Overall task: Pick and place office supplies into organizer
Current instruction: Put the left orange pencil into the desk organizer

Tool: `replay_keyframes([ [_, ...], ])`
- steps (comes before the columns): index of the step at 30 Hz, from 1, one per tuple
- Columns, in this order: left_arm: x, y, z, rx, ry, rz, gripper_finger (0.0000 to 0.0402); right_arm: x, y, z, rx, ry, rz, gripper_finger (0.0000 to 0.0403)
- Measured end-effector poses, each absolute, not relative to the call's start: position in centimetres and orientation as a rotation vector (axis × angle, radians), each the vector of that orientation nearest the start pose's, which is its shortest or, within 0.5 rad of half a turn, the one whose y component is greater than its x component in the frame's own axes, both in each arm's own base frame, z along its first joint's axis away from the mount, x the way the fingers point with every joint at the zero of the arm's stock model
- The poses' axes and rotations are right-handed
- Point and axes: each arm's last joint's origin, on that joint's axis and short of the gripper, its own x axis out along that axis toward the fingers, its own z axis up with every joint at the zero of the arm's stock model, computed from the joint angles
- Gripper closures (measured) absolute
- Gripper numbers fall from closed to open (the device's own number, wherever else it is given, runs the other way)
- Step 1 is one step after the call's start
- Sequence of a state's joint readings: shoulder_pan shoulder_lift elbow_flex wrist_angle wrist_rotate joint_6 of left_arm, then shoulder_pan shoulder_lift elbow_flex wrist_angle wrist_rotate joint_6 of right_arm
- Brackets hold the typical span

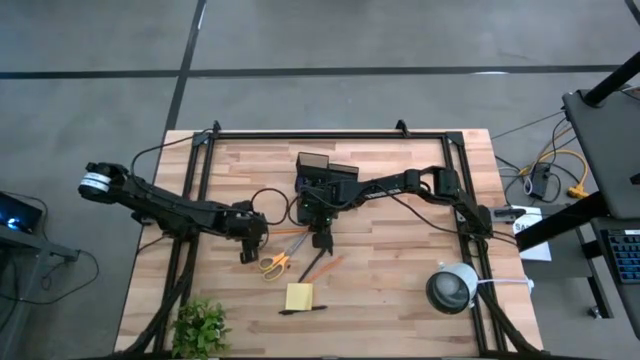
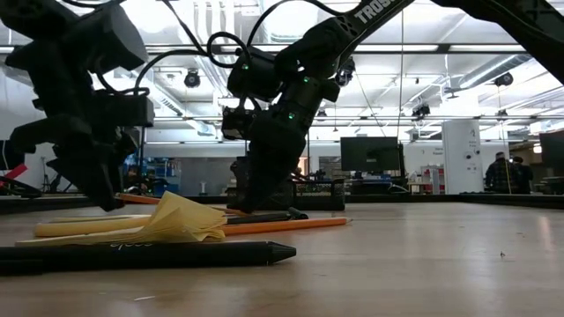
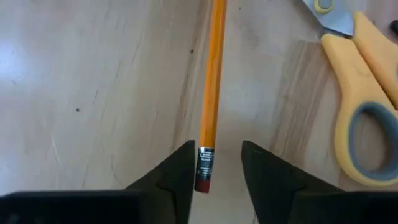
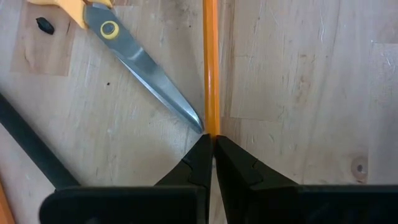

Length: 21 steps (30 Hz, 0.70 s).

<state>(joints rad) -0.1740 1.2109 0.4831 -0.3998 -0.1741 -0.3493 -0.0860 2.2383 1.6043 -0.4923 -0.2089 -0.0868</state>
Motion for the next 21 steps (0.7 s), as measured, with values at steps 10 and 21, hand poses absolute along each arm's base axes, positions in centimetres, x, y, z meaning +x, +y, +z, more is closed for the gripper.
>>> replay_keyframes([
  [10, 18.9, -2.7, 14.5, -0.12, 1.096, 0.199, 0.0372, 45.6, -3.3, 12.7, 0.092, 1.11, 0.154, 0.0392],
  [21, 19.0, -2.7, 15.9, -0.106, 1.111, 0.224, 0.0392, 44.7, -3.3, 13.2, 0.104, 1.184, 0.149, 0.0392],
])
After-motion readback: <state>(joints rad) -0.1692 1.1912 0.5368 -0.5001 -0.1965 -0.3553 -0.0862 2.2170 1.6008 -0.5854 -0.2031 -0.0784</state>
